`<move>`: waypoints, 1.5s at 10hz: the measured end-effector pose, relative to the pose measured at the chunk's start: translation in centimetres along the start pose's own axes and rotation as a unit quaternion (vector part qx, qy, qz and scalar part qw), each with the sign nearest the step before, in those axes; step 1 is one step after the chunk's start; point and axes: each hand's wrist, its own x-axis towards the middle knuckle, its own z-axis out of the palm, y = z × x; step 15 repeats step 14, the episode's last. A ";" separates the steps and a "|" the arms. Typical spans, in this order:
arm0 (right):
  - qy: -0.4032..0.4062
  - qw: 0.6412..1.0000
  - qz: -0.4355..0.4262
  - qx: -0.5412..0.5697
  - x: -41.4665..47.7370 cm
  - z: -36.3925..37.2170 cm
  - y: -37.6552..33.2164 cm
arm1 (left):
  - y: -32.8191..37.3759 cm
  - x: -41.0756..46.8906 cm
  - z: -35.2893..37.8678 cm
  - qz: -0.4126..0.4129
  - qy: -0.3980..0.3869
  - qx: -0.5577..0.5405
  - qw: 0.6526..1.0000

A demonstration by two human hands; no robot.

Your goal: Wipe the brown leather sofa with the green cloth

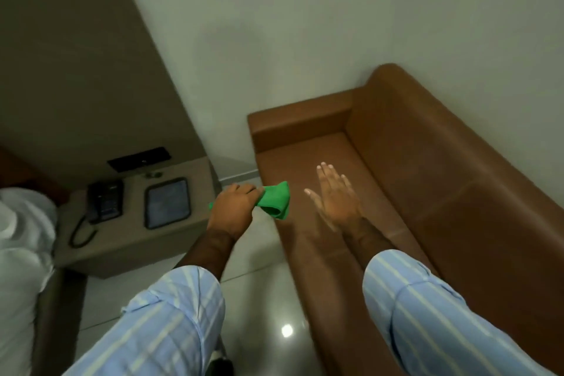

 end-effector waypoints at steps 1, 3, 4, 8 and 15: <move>-0.017 0.999 -0.040 -0.003 5.5 2.2 -7.9 | -9.2 -0.7 -0.6 -0.033 -0.010 0.001 0.999; -0.066 0.991 -0.103 -0.048 16.4 7.1 -22.2 | -29.4 -2.7 0.7 -0.106 -0.060 -0.027 0.992; -0.076 0.989 -0.108 -0.062 21.1 9.1 -27.2 | -37.4 -3.4 1.3 -0.132 -0.072 -0.034 0.988; -0.239 0.963 -0.111 -0.062 34.3 30.8 -32.3 | -53.0 2.4 20.8 -0.172 -0.103 -0.103 0.974; -0.287 0.949 -0.117 -0.056 37.9 53.6 -27.4 | -52.1 2.1 43.0 -0.193 -0.230 -0.144 0.943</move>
